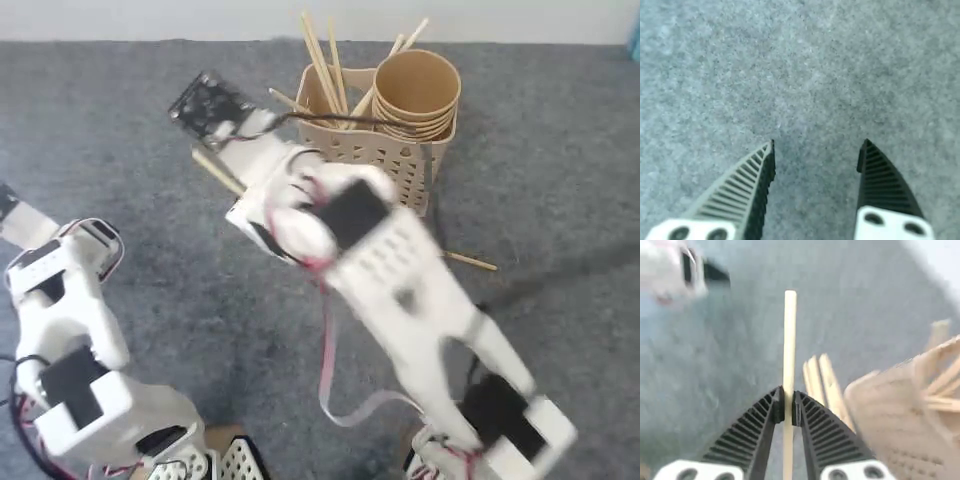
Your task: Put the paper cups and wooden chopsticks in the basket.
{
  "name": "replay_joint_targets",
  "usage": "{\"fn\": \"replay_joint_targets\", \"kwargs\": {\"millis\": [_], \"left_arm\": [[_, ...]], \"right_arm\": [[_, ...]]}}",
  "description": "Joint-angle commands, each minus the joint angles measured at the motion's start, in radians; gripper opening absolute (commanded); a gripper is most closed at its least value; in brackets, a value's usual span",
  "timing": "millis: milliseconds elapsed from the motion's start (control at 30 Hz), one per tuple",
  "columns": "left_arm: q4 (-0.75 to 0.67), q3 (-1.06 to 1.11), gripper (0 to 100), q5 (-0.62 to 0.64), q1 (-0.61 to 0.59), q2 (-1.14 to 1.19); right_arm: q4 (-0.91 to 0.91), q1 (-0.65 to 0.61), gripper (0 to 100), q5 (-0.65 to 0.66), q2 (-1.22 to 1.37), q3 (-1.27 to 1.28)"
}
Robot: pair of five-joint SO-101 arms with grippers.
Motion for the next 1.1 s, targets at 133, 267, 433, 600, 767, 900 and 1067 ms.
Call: {"fn": "replay_joint_targets", "kwargs": {"millis": [133,267,433,600,767,900,1067], "left_arm": [[0.006,-0.047,26,0.014,0.014,-0.008],[0.006,-0.045,26,0.012,0.018,-0.009],[0.006,-0.045,26,0.012,0.018,-0.009],[0.006,-0.045,26,0.011,0.018,-0.009],[0.006,-0.045,26,0.011,0.018,-0.011],[0.006,-0.045,26,0.011,0.018,-0.011],[0.006,-0.045,26,0.009,0.020,-0.011]], "right_arm": [[-0.165,0.120,0.9,0.009,-0.294,-0.032],[-0.265,0.205,0.9,0.008,-0.321,-0.032],[-0.364,0.263,0.9,-0.118,-0.332,-0.032],[-0.377,0.291,0.9,-0.284,-0.364,0.002],[-0.478,0.309,0.9,-0.321,-0.461,0.184],[-0.634,0.309,0.8,-0.365,-0.619,0.394],[-0.981,0.341,0.8,-0.359,-0.662,0.621]]}}
